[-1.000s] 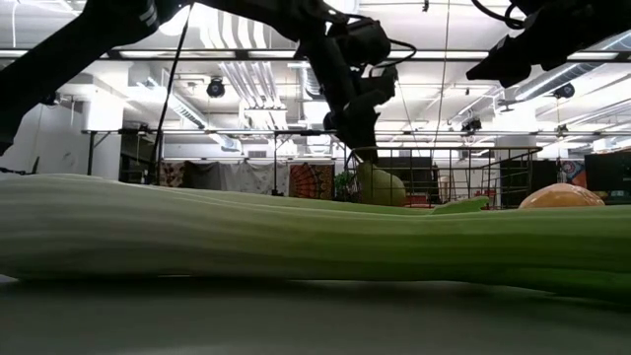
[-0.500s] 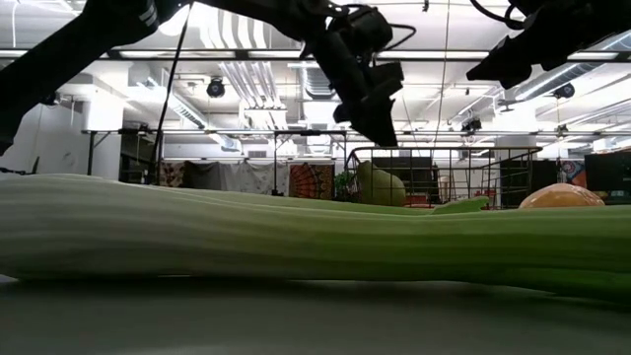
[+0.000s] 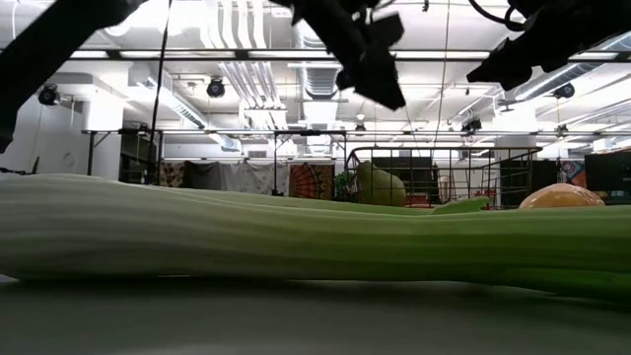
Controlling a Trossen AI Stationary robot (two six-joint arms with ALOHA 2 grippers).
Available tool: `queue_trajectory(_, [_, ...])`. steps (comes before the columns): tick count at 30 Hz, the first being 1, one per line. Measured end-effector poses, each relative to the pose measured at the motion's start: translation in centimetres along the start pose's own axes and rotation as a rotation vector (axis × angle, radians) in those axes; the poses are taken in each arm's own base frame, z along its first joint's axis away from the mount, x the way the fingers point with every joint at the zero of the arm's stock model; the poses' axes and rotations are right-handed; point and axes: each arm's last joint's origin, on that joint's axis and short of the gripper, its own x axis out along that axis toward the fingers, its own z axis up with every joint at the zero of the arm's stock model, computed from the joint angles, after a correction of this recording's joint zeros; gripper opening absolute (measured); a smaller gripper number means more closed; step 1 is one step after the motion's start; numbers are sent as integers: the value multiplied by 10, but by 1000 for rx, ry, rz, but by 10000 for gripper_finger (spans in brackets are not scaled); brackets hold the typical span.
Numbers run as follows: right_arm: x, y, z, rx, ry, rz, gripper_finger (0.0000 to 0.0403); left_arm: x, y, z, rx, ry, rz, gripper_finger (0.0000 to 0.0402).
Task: Build produce basket
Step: Put the pear into the wire basket
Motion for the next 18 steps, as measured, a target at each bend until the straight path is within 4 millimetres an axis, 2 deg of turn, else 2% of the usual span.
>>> queue_trajectory(4, [1, 0, 0, 5, 3, -1, 173, -14, -32, 1, 52, -38, -48, 132])
queue_trajectory(8, [4, 0, -1, 4, 13, -1, 173, -27, -64, -7, 112, -93, -96, 132])
queue_trajectory(14, [15, 1, 0, 3, 14, 0, 173, -55, -97, -35, 151, -216, -151, 132])
queue_trajectory(18, [26, 2, 3, -10, 1, 0, 172, -70, -114, -66, 167, -297, -183, 132])
